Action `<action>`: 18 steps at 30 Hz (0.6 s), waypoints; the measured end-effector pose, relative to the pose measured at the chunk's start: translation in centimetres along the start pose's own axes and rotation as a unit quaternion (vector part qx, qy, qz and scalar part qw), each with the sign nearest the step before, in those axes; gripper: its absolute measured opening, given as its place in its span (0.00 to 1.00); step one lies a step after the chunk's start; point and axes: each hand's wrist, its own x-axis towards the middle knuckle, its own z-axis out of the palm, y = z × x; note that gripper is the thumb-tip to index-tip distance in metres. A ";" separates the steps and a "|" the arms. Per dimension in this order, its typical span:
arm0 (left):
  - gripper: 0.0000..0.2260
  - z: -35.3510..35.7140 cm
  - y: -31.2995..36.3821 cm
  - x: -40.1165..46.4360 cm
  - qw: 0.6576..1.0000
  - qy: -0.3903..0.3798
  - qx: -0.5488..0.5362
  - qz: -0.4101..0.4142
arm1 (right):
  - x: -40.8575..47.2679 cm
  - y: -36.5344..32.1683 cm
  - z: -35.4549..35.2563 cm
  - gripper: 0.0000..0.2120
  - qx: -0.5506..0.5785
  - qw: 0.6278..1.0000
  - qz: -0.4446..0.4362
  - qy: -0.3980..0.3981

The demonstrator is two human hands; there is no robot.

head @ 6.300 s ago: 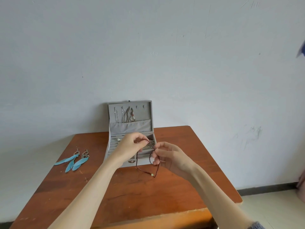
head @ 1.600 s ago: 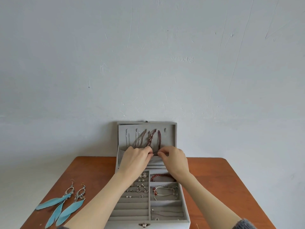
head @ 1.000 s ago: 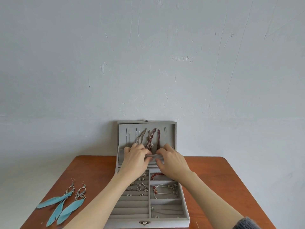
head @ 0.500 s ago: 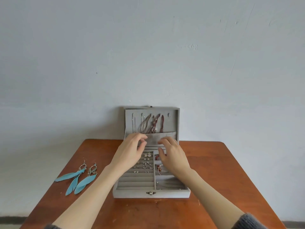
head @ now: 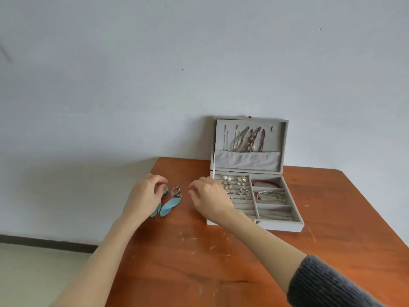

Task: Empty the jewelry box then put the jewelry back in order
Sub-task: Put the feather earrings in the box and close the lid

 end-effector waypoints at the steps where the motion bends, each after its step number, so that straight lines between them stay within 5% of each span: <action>1: 0.08 -0.2 -0.8 0.3 1.000 0.007 0.009 -0.011 | 0.6 -0.4 0.4 0.14 -0.003 1.000 0.002 -0.006; 13: 0.16 1.7 -3.1 4.6 0.996 -0.041 -0.007 -0.081 | 7.1 -1.6 4.1 0.14 0.020 0.993 0.103 -0.052; 18: 0.08 2.3 -3.2 5.3 0.994 -0.048 -0.030 -0.095 | 7.8 -1.6 5.0 0.11 0.020 0.993 0.110 -0.044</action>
